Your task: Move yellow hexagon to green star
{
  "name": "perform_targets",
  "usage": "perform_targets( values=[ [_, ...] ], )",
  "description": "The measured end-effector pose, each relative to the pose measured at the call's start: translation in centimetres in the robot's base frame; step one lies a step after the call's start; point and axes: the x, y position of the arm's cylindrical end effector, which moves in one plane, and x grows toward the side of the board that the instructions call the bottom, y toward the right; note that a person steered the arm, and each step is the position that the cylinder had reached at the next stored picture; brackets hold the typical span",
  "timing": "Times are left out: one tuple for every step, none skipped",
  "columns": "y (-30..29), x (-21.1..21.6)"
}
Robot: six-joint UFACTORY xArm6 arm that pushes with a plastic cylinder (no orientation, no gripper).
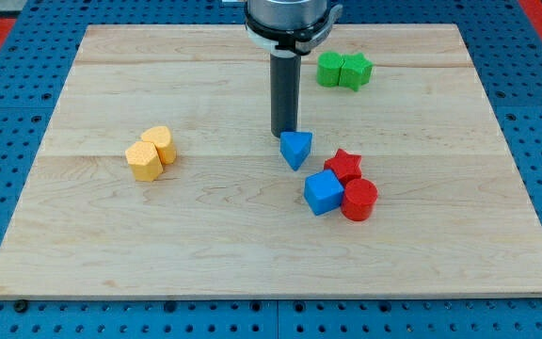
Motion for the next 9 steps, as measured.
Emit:
perform_targets(
  values=[
    [1.4, 1.2],
    [3.0, 2.8],
    [3.8, 3.6],
    [3.7, 3.6],
    [1.3, 3.5],
    [-2.9, 3.3],
    [-6.3, 5.0],
    [-10.4, 7.7],
    [-16.5, 8.5]
  ],
)
